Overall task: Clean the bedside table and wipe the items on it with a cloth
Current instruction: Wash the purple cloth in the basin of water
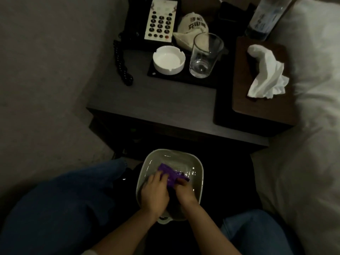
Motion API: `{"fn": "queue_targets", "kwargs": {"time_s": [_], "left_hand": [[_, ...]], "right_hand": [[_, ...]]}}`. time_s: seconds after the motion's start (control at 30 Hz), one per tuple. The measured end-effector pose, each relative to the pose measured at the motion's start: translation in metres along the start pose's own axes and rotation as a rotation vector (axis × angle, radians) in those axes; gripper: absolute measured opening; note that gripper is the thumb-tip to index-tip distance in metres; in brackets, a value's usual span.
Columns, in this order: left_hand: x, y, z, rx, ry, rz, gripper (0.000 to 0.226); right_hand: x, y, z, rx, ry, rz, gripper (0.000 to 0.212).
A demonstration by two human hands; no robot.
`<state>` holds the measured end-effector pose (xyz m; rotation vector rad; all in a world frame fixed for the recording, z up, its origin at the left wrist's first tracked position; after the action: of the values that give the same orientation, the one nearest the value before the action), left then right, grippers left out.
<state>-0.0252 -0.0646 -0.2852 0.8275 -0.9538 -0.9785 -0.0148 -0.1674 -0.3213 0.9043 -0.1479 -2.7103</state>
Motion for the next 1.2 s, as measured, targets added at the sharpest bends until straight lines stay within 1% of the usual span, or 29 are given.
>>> {"fn": "queue_targets", "kwargs": {"time_s": [0.03, 0.07, 0.1, 0.17, 0.23, 0.33, 0.43, 0.47, 0.5, 0.53, 0.6, 0.7, 0.77, 0.83, 0.9, 1.03, 1.07, 1.13, 1.2], "left_hand": [[-0.007, 0.006, -0.004, 0.06, 0.095, 0.067, 0.052], [-0.014, 0.008, -0.009, 0.081, 0.19, 0.146, 0.052], [-0.021, 0.005, -0.014, 0.06, 0.274, 0.228, 0.052], [-0.031, -0.011, -0.025, -0.053, 0.416, 0.375, 0.052], [-0.039, -0.023, -0.031, -0.127, 0.512, 0.484, 0.042], [-0.039, -0.028, -0.035, -0.188, 0.479, 0.494, 0.03], [-0.031, -0.021, -0.032, -0.164, 0.429, 0.506, 0.021], [-0.025, -0.017, -0.031, -0.145, 0.407, 0.547, 0.016], [-0.019, -0.012, -0.029, -0.137, 0.384, 0.639, 0.01], [-0.011, -0.008, -0.027, -0.151, 0.355, 0.763, 0.008], [0.001, 0.002, -0.023, -0.21, 0.296, 0.97, 0.021], [0.013, 0.027, -0.018, -0.303, 0.202, 1.017, 0.026], [0.02, 0.047, -0.015, -0.323, 0.151, 1.051, 0.031], [0.026, 0.067, -0.011, -0.333, 0.131, 1.145, 0.026], [0.027, 0.086, -0.008, -0.31, 0.133, 1.281, 0.022], [0.028, 0.107, 0.001, -0.309, 0.158, 1.565, 0.022], [0.026, 0.108, 0.003, -0.303, 0.177, 1.61, 0.022], [0.018, 0.107, 0.005, -0.263, 0.214, 1.644, 0.023], [0.007, 0.102, 0.005, -0.207, 0.235, 1.594, 0.022]], "right_hand": [[-0.001, -0.002, 0.0, -0.007, 0.007, 0.009, 0.03], [-0.001, -0.003, 0.001, -0.009, 0.006, 0.025, 0.032], [-0.002, -0.003, 0.002, -0.006, -0.002, 0.043, 0.034], [0.001, -0.003, 0.004, -0.001, -0.026, 0.049, 0.038], [0.005, -0.003, 0.0, -0.012, -0.045, 0.023, 0.04], [0.01, -0.007, -0.002, -0.047, -0.07, -0.009, 0.037], [0.011, -0.005, -0.002, -0.017, -0.098, -0.065, 0.034], [0.009, -0.002, -0.001, -0.006, -0.116, -0.124, 0.033], [0.006, -0.001, 0.002, 0.004, -0.138, -0.194, 0.031], [0.004, 0.001, 0.003, 0.015, -0.164, -0.252, 0.03], [-0.002, 0.007, 0.007, 0.039, -0.195, -0.335, 0.026], [-0.012, 0.015, 0.017, 0.059, -0.2, -0.391, 0.018], [-0.015, 0.018, 0.021, 0.045, -0.193, -0.435, 0.023], [-0.02, 0.02, 0.029, 0.003, -0.172, -0.485, 0.025], [-0.026, 0.021, 0.034, -0.049, -0.158, -0.535, 0.028], [-0.043, 0.02, 0.045, -0.213, -0.11, -0.782, 0.033], [-0.047, 0.02, 0.047, -0.238, -0.092, -0.797, 0.033], [-0.049, 0.018, 0.05, -0.26, -0.081, -0.739, 0.029], [-0.051, 0.018, 0.054, -0.243, -0.052, -0.621, 0.032]]}}
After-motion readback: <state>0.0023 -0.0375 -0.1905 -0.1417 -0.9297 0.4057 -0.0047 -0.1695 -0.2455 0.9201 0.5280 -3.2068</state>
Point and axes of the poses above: each hand's wrist, its own z-axis away from the middle knuckle, its own y-axis out of the back of the hand, x = y × z, the point moved 8 cm from there along -z, towards the middle knuckle, and after that the axes turned 1 degree about x, right-handed, at the moved point
